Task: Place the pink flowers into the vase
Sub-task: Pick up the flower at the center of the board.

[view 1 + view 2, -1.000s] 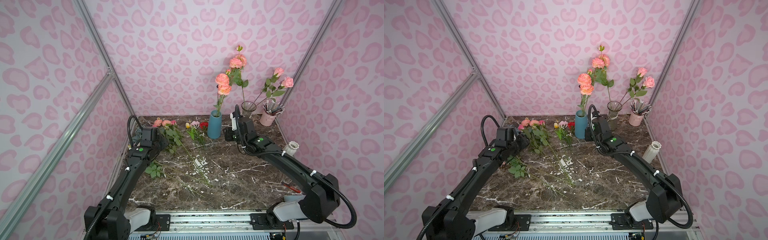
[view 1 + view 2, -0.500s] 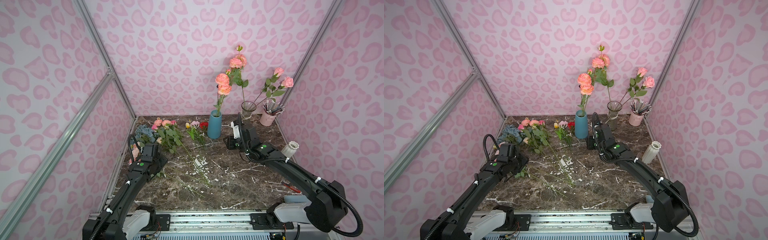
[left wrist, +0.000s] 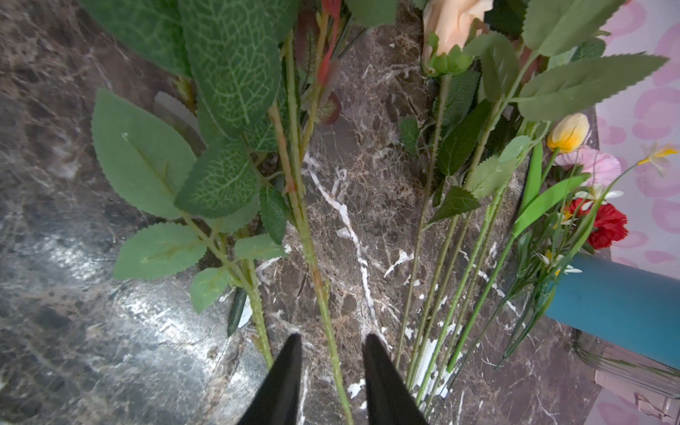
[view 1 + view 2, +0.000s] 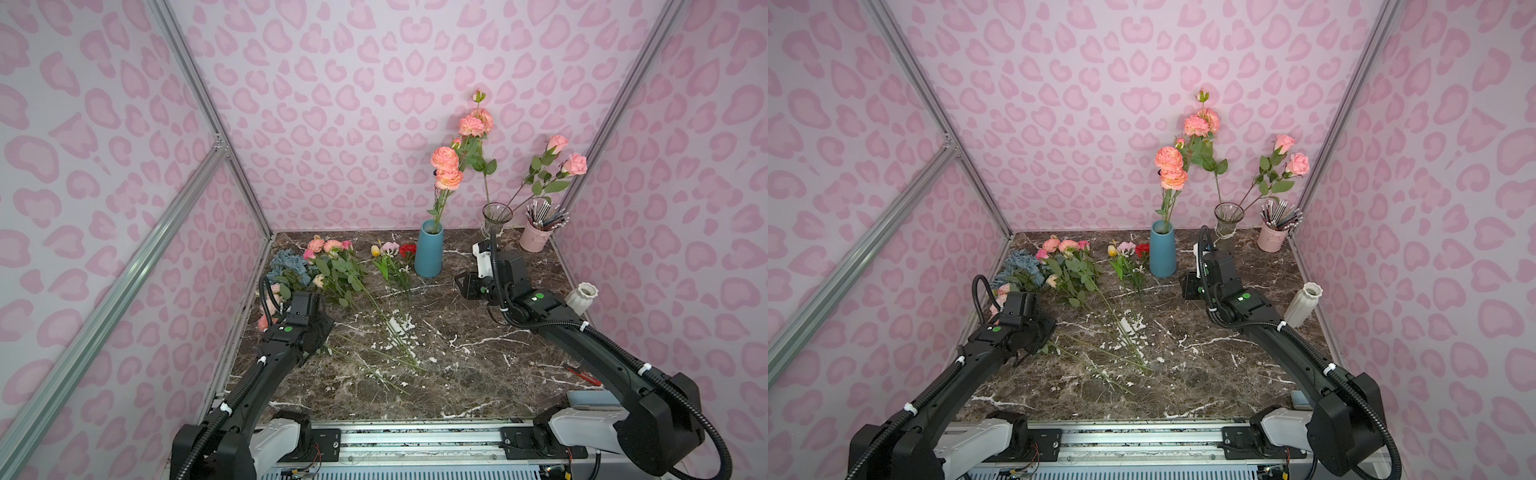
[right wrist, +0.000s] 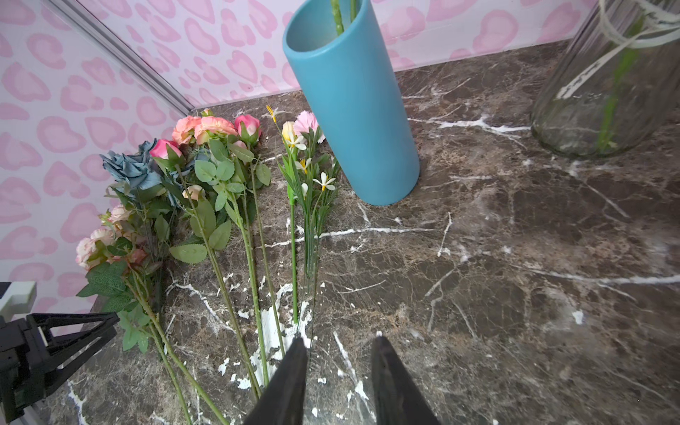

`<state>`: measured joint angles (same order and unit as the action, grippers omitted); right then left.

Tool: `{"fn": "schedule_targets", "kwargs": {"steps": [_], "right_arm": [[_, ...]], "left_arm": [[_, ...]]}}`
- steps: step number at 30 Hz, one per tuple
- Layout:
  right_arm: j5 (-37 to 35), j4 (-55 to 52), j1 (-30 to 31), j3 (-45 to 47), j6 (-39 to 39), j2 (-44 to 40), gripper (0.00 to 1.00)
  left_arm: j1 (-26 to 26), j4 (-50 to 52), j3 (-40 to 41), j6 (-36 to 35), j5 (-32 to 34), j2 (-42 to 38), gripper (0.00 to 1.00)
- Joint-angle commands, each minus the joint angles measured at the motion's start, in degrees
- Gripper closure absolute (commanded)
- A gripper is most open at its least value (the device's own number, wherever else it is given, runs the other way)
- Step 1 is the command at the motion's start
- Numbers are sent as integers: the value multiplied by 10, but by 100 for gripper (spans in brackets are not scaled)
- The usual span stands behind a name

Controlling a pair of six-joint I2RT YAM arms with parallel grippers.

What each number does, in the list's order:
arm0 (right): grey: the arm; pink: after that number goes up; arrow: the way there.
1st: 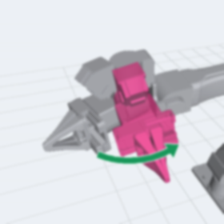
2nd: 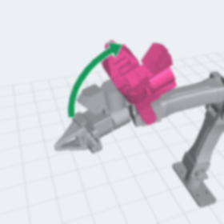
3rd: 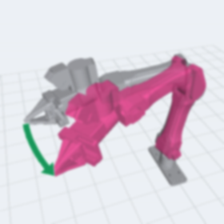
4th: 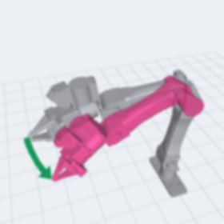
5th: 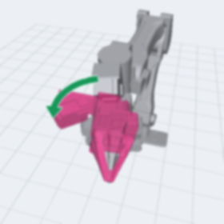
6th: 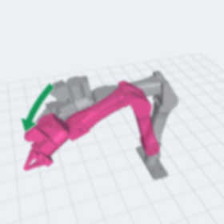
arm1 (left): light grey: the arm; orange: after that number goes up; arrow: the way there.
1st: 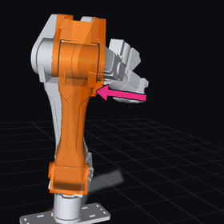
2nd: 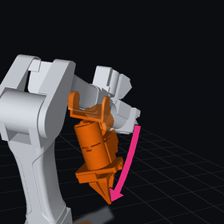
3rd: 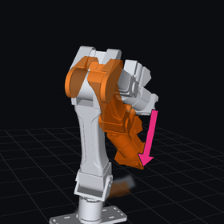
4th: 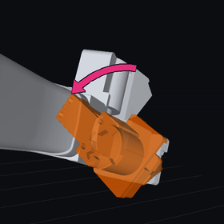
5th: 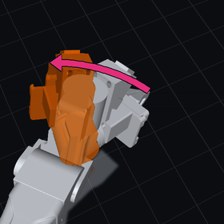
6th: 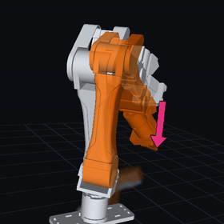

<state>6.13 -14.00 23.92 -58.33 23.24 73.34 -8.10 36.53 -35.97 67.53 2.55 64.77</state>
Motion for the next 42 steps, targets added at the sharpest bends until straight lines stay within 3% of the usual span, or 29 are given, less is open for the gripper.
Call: {"fn": "schedule_targets", "kwargs": {"steps": [1, 3, 30, 42], "right_arm": [[7, 11, -5, 3, 4, -6, 66], [9, 12, -7, 5, 4, -8, 66], [23, 11, -26, 13, 2, -3, 66], [23, 8, -28, 15, 2, -2, 66]], "left_arm": [[1, -39, 8, 16, -9, 15, 65], [0, -52, 17, 23, -13, 21, 61], [1, -144, 26, 51, -10, 108, 63], [1, -159, 30, 54, -3, 119, 80]]}}
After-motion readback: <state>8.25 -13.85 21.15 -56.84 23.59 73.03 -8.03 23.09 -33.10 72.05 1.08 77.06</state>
